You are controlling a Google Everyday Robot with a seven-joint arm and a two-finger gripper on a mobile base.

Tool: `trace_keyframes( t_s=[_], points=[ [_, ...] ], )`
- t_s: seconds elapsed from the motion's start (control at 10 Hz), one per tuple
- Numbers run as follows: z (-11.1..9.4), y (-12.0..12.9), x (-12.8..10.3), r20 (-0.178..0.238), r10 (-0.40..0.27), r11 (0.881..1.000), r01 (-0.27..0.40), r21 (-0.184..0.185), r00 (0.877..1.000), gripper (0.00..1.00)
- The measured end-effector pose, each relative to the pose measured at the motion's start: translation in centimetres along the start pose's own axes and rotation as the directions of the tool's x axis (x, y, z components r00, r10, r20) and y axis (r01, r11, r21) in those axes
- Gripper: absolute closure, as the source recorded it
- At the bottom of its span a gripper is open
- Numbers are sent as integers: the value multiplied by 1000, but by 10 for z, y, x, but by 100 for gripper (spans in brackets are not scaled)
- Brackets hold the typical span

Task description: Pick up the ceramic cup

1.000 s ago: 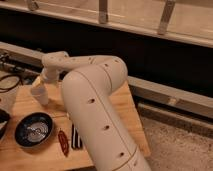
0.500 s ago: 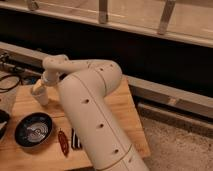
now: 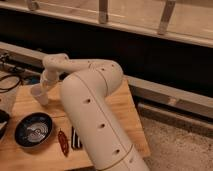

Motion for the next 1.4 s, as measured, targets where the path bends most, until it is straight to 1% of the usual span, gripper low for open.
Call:
trace_keyframes(
  t_s=[0.1, 0.2, 0.3, 0.5, 0.7, 1.0, 1.2, 1.4],
  points=[
    [0, 1, 1, -2, -1, 1000, 1, 0, 1000, 90],
    [-7, 5, -1, -1, -4, 1000, 4, -5, 1000, 95],
    [-13, 8, -3, 4, -10, 1000, 10, -5, 1000, 95],
    [-35, 17, -11, 38, -28, 1000, 28, -9, 999, 95],
    [-43, 20, -14, 51, -38, 999, 38, -11, 998, 95],
    [-68, 39, -22, 77, -66, 997, 68, -24, 995, 95],
    [-78, 41, -26, 100, -77, 997, 80, -23, 992, 95],
    [-83, 44, -27, 113, -87, 996, 90, -18, 990, 95]
  ],
)
